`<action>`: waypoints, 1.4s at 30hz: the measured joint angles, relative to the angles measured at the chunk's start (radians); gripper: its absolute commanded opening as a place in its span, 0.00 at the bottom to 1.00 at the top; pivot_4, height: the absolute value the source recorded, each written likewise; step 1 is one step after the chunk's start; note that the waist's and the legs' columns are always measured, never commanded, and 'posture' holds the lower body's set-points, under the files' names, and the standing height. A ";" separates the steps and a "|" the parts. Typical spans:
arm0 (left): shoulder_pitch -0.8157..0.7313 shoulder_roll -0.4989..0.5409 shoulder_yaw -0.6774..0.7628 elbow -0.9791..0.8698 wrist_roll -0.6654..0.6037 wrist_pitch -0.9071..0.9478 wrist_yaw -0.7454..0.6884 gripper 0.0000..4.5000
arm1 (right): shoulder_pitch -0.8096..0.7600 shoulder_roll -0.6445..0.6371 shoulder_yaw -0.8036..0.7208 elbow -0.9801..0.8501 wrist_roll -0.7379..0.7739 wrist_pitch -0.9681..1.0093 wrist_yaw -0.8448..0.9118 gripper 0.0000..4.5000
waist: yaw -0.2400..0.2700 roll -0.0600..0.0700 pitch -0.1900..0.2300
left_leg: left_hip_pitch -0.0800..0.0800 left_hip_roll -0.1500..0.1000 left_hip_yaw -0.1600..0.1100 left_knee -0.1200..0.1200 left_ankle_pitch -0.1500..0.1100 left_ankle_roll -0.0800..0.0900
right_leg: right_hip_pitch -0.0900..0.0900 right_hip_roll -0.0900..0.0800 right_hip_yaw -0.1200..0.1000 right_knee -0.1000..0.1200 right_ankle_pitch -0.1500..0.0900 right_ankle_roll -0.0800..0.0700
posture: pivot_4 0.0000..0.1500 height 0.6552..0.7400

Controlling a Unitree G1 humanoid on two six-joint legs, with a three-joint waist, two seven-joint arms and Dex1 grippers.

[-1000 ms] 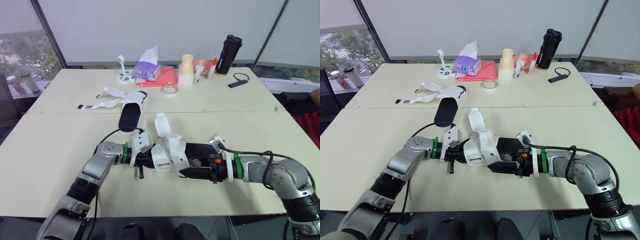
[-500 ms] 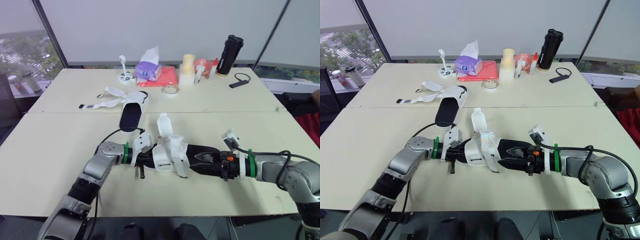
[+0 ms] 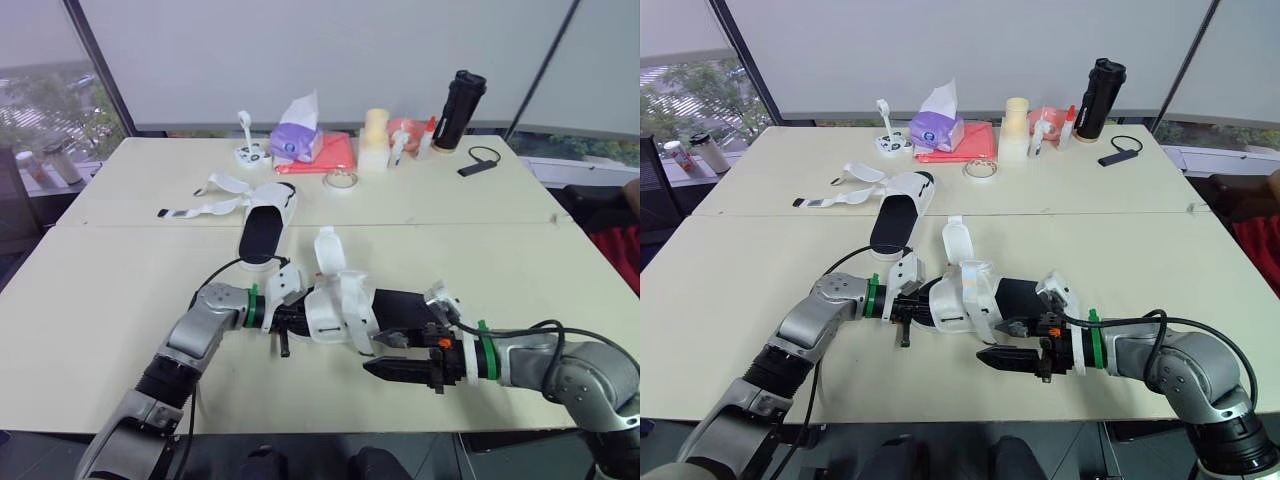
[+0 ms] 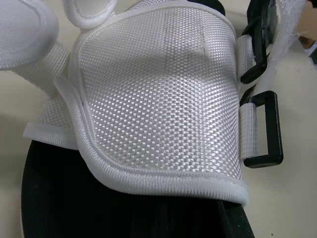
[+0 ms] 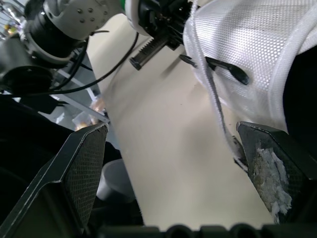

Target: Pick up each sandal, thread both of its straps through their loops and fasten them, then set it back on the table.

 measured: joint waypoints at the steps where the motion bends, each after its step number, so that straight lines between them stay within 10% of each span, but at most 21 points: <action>1: 0.000 0.000 0.000 0.000 0.000 0.000 0.000 0.00 | -0.005 0.004 0.003 0.006 -0.007 -0.002 0.000 0.98 | 0.000 0.000 0.000 | 0.000 0.000 0.000 0.000 0.000 0.000 | 0.000 0.000 0.000 0.000 0.000 0.000 | 1.00 1.00; 6: 0.000 0.001 0.000 -0.001 0.000 0.001 -0.001 0.00 | -0.029 0.053 0.032 0.009 -0.017 -0.002 -0.006 0.98 | -0.001 0.000 0.000 | 0.000 0.000 0.000 0.000 0.000 0.000 | 0.000 0.000 0.000 0.000 0.000 0.000 | 1.00 1.00; 9: 0.000 0.000 0.000 -0.001 0.000 0.001 0.000 0.00 | -0.047 0.084 0.049 0.015 -0.023 -0.001 -0.026 0.80 | 0.000 0.000 0.000 | 0.000 0.000 0.000 0.000 0.000 0.000 | 0.000 0.000 0.000 0.000 0.000 0.000 | 1.00 1.00; 16: 0.004 0.000 0.001 -0.007 0.000 0.003 0.003 0.00 | -0.057 0.129 0.084 0.052 -0.078 -0.002 -0.076 0.02 | 0.000 0.000 0.000 | 0.000 0.000 0.000 0.000 0.000 0.000 | 0.000 0.000 0.000 0.000 0.000 0.000 | 1.00 1.00; 42: 0.006 -0.008 0.000 -0.007 -0.001 0.000 0.014 0.00 | -0.396 0.265 -0.107 0.348 0.114 0.108 -0.197 0.01 | 0.001 0.000 0.000 | -0.001 0.000 0.001 0.000 0.000 0.000 | -0.001 -0.002 0.000 0.000 0.000 0.000 | 1.00 1.00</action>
